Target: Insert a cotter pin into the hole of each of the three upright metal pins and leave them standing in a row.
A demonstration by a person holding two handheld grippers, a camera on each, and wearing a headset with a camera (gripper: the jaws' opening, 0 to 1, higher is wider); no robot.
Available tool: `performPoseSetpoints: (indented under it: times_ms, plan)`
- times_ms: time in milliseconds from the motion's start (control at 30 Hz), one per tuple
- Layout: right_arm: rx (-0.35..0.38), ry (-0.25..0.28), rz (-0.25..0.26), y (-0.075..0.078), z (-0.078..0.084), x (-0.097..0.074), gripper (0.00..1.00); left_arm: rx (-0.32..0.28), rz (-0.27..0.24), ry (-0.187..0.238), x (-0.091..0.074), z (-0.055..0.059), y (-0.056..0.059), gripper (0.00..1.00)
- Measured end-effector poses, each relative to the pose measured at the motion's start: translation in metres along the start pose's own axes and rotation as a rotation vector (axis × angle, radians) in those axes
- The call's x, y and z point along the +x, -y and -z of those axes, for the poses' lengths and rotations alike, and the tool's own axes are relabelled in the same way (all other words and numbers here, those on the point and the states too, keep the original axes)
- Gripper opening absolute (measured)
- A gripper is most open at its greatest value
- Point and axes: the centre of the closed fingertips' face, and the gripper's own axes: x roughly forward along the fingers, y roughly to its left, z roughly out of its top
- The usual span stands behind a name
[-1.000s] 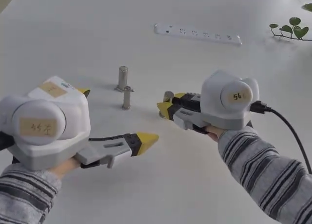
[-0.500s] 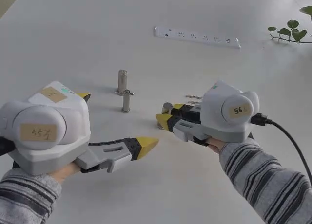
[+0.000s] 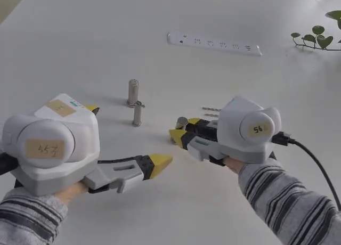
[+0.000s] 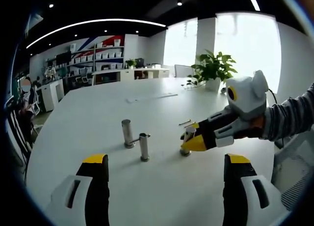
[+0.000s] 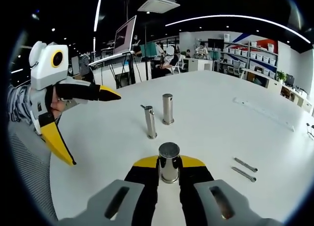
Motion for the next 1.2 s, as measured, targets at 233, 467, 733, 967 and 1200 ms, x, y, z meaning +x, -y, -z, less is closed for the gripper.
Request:
performPoseSetpoints:
  times_ms: [233,467,733,967,1200]
  plan:
    - [0.004,0.015,-0.011,-0.003,-0.006,-0.007,0.2,0.002,-0.003,0.003,-0.001,-0.001,-0.001,0.97]
    - [-0.027,-0.016,-0.031,0.001,-0.006,-0.024,0.28,-0.002,-0.007,0.009,-0.001,-0.002,-0.001,0.97]
    - [-0.07,-0.092,-0.057,0.013,0.004,-0.038,0.28,0.004,-0.003,0.001,-0.001,-0.002,0.001,0.97]
    - [-0.109,-0.172,-0.063,0.034,0.011,-0.045,0.29,0.01,0.011,0.004,-0.001,-0.002,0.004,0.98]
    - [-0.117,-0.249,-0.065,0.06,0.016,-0.044,0.28,0.032,0.019,0.004,0.0,-0.003,0.007,0.98]
